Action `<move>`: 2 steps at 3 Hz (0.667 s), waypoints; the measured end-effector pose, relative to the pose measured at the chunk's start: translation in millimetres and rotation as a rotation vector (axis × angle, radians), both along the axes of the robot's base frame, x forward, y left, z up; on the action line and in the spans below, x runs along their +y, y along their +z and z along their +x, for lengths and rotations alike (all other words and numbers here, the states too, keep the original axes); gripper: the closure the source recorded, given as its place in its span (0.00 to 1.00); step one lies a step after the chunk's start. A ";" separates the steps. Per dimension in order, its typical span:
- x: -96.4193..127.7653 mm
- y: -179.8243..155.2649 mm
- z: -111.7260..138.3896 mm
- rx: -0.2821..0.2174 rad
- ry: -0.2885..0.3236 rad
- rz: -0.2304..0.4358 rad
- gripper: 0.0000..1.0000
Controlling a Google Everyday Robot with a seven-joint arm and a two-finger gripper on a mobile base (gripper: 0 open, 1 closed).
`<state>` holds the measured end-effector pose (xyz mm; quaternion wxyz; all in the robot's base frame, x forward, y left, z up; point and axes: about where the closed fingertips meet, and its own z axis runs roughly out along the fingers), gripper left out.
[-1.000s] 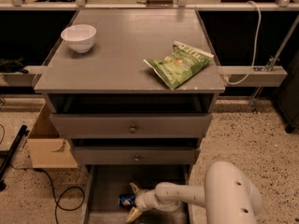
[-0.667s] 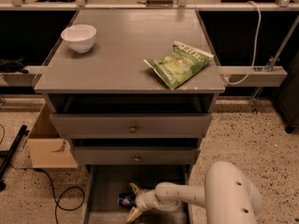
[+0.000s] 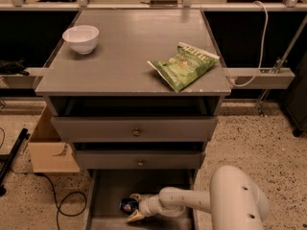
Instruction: Pick pepsi can from bottom drawer and place on counter
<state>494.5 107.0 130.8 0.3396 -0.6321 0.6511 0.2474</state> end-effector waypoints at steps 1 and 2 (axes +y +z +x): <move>0.1 0.0 0.0 0.000 0.000 0.000 0.71; 0.2 0.0 -0.1 0.000 0.000 0.000 1.00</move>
Offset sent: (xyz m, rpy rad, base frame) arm 0.0000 0.0000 0.0000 0.0000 0.0000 0.0000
